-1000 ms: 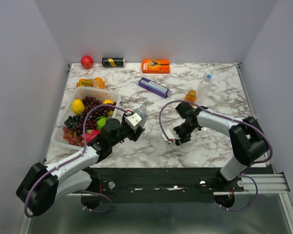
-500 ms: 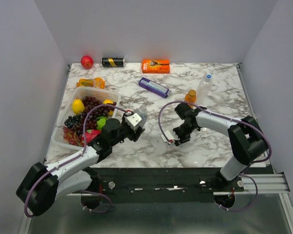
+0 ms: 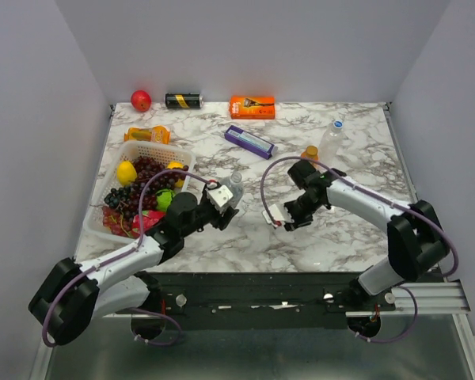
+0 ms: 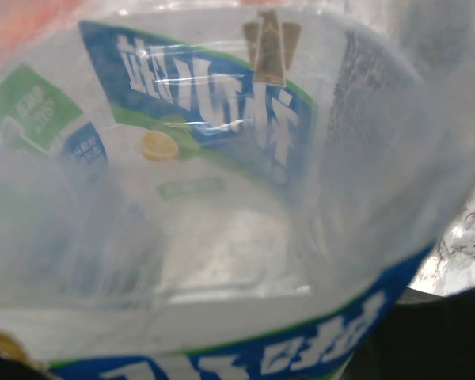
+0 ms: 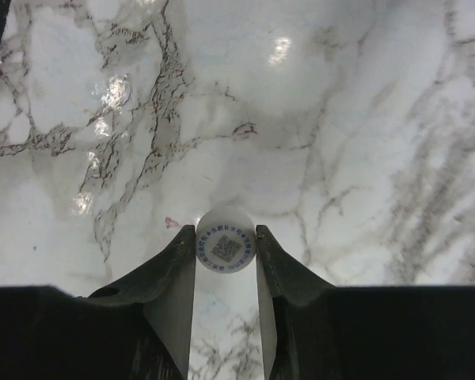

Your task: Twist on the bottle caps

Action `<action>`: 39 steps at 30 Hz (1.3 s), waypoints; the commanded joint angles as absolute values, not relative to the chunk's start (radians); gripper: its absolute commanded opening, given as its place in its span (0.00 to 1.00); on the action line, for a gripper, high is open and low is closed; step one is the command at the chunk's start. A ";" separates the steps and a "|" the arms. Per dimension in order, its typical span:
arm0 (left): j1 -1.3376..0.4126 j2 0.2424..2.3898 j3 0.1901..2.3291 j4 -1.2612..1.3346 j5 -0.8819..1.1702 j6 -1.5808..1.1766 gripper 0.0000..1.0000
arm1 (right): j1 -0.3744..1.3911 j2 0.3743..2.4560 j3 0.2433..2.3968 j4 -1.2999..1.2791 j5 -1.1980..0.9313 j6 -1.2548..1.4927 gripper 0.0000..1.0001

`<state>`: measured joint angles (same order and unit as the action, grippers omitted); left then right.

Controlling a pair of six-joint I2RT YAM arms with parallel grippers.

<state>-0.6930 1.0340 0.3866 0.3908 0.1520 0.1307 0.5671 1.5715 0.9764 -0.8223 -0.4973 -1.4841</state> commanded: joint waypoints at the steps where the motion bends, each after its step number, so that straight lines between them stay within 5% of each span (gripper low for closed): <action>1: -0.703 1.119 0.391 0.635 0.271 0.163 0.00 | 0.549 1.419 1.187 -1.018 -0.569 -1.356 0.32; 12: -0.816 1.391 0.362 1.239 0.347 0.179 0.00 | 0.548 1.374 1.709 -1.307 -0.778 -1.056 0.31; 20: -0.856 1.437 0.400 1.120 0.417 0.157 0.00 | 0.633 1.512 2.006 -1.482 -0.746 -1.238 0.31; 39: -0.847 1.457 0.420 0.931 0.330 0.141 0.00 | 0.727 1.465 1.813 -1.526 -0.657 -1.470 0.31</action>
